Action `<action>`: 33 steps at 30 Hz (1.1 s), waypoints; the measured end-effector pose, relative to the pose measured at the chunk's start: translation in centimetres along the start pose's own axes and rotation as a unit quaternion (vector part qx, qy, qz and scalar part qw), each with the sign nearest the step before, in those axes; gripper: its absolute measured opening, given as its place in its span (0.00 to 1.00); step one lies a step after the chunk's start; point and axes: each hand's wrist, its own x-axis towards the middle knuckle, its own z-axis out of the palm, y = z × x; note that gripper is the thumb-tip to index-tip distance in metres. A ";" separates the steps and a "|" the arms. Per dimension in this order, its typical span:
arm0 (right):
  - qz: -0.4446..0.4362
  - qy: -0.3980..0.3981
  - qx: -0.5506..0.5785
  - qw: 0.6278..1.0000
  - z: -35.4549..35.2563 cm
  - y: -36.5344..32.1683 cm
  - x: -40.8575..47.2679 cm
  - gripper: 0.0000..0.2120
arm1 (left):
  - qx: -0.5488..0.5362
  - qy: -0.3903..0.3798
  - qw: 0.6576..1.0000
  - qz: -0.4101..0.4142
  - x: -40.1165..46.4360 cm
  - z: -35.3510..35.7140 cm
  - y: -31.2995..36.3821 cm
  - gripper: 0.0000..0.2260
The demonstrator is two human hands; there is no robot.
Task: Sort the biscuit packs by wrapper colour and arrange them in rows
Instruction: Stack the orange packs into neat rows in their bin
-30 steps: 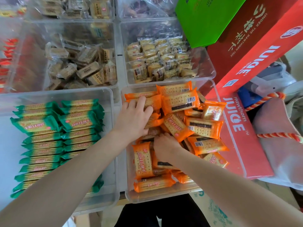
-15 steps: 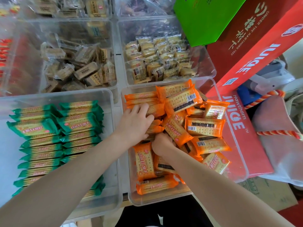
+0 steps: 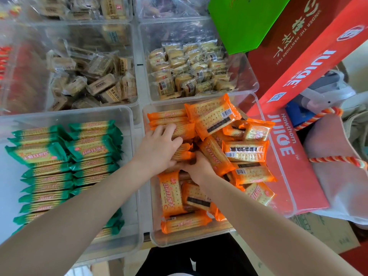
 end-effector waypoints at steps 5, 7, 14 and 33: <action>-0.055 0.035 -0.083 0.994 -0.4 0.9 -0.9 0.09 | -0.002 0.002 1.000 0.003 0.0 0.0 0.0 0.24; -0.090 0.038 -0.112 0.989 -1.3 1.0 -2.3 0.11 | -0.008 0.001 1.000 -0.002 0.0 0.0 0.0 0.24; -0.228 0.090 -0.138 0.960 -8.1 0.3 -7.5 0.15 | 0.047 -0.012 0.998 -0.026 -0.1 0.4 1.2 0.20; -0.416 0.104 -0.343 0.836 -8.2 -1.7 -2.6 0.12 | 0.108 -0.011 0.994 0.025 -0.7 3.0 2.9 0.15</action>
